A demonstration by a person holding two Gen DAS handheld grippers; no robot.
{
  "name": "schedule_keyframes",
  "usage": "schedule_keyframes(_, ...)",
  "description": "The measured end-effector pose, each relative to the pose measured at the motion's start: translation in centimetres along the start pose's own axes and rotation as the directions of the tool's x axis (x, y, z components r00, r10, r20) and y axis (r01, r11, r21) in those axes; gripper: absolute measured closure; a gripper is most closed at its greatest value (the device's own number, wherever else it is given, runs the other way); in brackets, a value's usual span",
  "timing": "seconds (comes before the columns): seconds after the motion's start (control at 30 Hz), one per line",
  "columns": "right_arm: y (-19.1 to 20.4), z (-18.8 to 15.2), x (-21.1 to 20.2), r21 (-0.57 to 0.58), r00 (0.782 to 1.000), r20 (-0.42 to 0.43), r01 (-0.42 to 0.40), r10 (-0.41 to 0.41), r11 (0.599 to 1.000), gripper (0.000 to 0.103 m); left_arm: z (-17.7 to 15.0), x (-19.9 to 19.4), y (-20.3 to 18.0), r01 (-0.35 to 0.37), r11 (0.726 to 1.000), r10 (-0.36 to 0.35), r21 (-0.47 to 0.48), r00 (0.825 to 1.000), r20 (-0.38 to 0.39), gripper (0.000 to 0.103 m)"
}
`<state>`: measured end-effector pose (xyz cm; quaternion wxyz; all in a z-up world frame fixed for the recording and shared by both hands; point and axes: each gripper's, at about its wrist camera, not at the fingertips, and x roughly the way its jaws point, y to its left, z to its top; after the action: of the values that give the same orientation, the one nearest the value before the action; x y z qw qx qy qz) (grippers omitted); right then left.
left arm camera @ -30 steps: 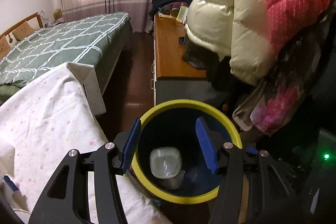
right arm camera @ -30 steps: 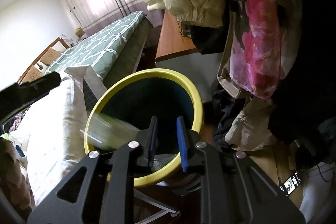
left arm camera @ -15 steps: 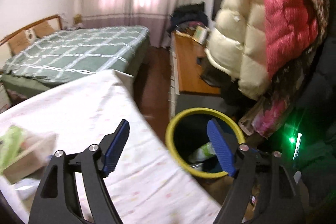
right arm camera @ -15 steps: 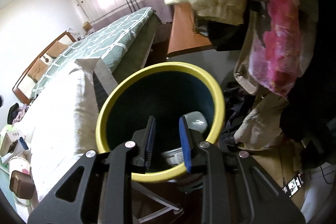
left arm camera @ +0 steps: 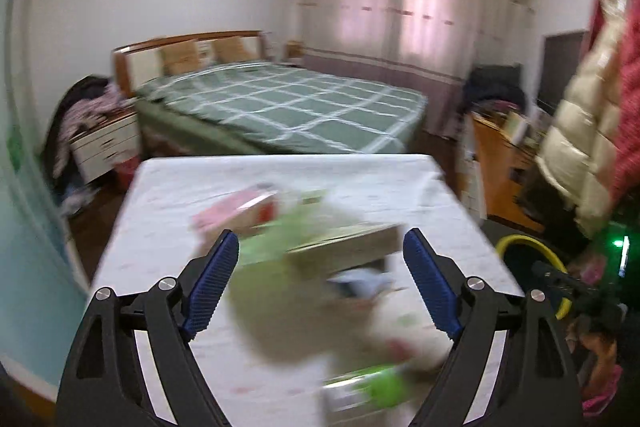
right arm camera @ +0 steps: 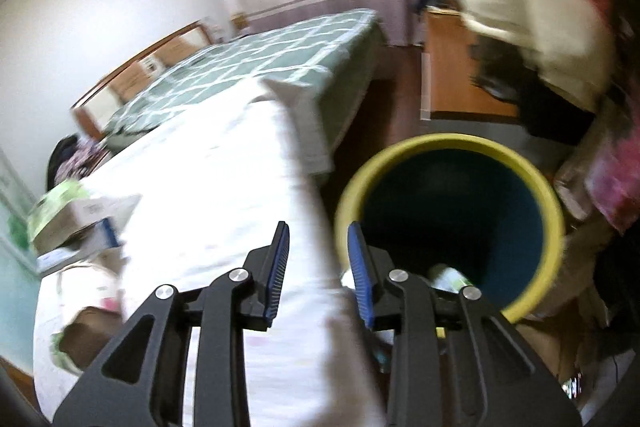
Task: Collect trash
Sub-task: 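Grasp the green plastic bag with the right tool and lift it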
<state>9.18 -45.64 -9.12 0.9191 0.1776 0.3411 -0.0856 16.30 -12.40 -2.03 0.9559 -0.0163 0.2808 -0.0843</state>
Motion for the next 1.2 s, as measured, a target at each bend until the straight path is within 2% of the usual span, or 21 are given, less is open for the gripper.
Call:
schedule_keyframes(0.13, 5.8, 0.2, 0.4, -0.085, 0.997, -0.015, -0.079, 0.078, 0.993, 0.074, -0.9, -1.0, 5.2, -0.087, 0.995, 0.087, -0.058, 0.996, 0.010, 0.020)
schedule_keyframes(0.27, 11.6, 0.2, 0.1, -0.156, 0.987, -0.021, -0.158, 0.157, 0.975, 0.074, -1.8, -2.0, 9.3, -0.136, 0.986, 0.138, -0.102, 0.990, 0.019, 0.020)
schedule_keyframes(0.47, 20.1, 0.1, -1.2, -0.254, 0.958, -0.029, -0.282, 0.285, 0.925, 0.067, -2.9, -2.7, 12.2, -0.193, 0.971, 0.199, -0.137, 0.980, 0.026, 0.020)
schedule_keyframes(0.67, 27.0, 0.0, -0.7, -0.310, 0.936, -0.057, -0.348, 0.348, 0.885, 0.057, -3.9, -2.9, 13.0, -0.215, 0.966, 0.219, -0.144, 0.976, 0.014, 0.020)
schedule_keyframes(0.87, 30.9, 0.2, 2.0, -0.325, 0.943, -0.099, -0.332, 0.317, 0.886, 0.054, -4.4, -2.6, 13.7, -0.216, 0.963, 0.220, -0.159, 0.976, 0.005, 0.020)
schedule_keyframes(1.0, 32.5, 0.3, 4.4, -0.326, 0.952, -0.141, -0.304, 0.272, 0.895, 0.054, -4.8, -2.5, 14.0, -0.211, 0.963, 0.215, -0.167, 0.977, 0.003, 0.020)
schedule_keyframes(1.1, 33.2, 0.2, 5.6, -0.319, 0.949, -0.173, -0.306, 0.262, 0.897, 0.054, -5.0, -2.4, 14.2, -0.208, 0.963, 0.211, -0.170, 0.977, -0.002, 0.020)
schedule_keyframes(1.17, 33.4, -0.1, 5.7, -0.317, 0.947, -0.186, -0.312, 0.263, 0.896, 0.056, -5.1, -2.3, 14.3, -0.207, 0.963, 0.209, -0.173, 0.978, -0.004, 0.020)
schedule_keyframes(1.2, 33.5, -0.2, 5.7, -0.320, 0.947, -0.186, -0.310, 0.262, 0.895, 0.061, -5.0, -2.1, 14.4, -0.206, 0.963, 0.208, -0.176, 0.978, -0.004, 0.020)
